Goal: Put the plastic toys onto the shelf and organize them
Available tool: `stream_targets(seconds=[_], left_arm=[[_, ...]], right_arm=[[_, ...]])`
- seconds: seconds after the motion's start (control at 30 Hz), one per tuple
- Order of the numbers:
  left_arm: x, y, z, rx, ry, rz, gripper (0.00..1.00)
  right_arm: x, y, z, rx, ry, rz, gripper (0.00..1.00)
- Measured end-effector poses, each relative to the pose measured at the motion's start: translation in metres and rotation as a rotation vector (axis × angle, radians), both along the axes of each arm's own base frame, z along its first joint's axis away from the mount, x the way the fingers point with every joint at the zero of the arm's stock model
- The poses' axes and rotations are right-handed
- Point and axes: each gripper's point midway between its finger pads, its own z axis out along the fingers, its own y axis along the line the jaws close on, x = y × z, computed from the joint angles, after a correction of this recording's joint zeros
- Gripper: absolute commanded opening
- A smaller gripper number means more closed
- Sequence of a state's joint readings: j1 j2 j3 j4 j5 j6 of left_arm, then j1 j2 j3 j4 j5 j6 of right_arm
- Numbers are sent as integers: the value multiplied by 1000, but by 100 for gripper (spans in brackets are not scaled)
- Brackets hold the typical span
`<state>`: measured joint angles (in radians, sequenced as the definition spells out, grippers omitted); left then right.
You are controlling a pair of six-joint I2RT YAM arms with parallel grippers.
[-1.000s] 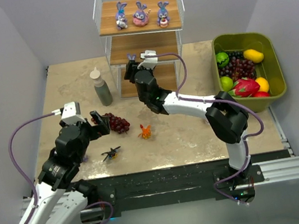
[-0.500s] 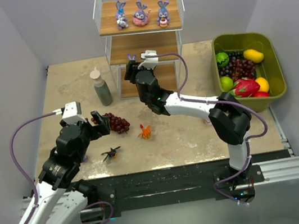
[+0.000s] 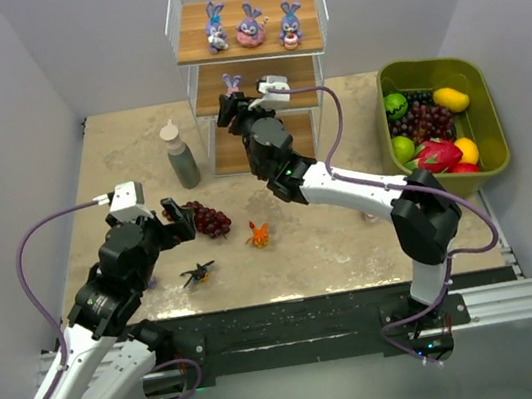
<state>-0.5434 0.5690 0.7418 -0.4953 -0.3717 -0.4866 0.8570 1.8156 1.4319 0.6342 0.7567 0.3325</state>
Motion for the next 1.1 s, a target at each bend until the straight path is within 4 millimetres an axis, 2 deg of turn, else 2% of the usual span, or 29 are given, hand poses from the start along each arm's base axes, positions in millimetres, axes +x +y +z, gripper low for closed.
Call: stream_targets(seconds=[0.13,0.5,0.67,0.83,1.1], left_arm=[[0,0,0,1,0,1,100],[0,1,0,3,1,3,100],[1,1,-1,5,3,4,99],[1,1,-2,7,5,8,100],[2,1,-4,15,12,9,99]], right_arm=[[8,7,-5,-13,-5,-8,0],[35,34,-36,-84,-5,-26,0],[45,42,-39,-95,-15,-37,0],[53,48,-29,-77,-36,-44,0],[68,43,-31,-59,-19,-58,0]])
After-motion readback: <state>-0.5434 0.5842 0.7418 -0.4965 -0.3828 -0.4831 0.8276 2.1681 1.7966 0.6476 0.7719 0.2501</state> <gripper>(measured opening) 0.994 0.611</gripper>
